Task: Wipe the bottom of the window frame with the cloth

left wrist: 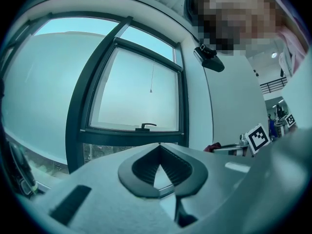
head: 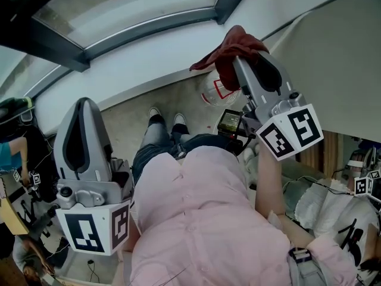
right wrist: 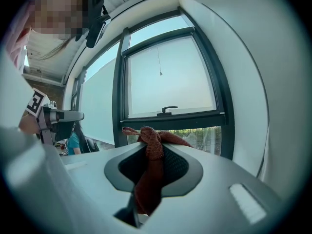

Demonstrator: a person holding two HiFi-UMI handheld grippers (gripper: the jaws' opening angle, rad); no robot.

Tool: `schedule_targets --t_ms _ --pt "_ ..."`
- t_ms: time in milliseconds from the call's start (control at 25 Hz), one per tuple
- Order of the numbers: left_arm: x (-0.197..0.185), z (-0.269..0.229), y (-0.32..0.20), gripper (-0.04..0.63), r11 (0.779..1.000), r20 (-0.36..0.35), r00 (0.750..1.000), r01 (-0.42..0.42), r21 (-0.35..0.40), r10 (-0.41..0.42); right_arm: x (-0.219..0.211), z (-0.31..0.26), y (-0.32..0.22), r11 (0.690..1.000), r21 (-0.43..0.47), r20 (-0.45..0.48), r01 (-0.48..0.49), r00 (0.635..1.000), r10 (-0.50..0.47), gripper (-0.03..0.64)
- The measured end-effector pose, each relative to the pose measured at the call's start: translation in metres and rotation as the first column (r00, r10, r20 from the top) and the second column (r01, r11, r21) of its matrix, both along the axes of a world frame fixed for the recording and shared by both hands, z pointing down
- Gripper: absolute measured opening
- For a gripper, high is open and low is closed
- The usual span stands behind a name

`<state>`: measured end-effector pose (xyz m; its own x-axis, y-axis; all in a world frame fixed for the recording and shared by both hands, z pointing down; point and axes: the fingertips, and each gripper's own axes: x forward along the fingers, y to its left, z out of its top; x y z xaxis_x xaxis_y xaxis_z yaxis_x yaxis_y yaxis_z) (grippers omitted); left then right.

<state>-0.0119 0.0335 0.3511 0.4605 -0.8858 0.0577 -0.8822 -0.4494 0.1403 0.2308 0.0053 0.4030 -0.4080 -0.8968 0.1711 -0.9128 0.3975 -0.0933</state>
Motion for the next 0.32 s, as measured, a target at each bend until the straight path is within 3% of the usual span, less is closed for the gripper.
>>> schedule_targets --t_ms 320 --pt "0.0036 0.0027 0.0020 -0.006 1.000 0.003 1.000 0.023 -0.003 -0.023 -0.0042 0.0048 -0.0016 0.999 -0.010 -0.003 0.043 0.999 -0.043 0.077"
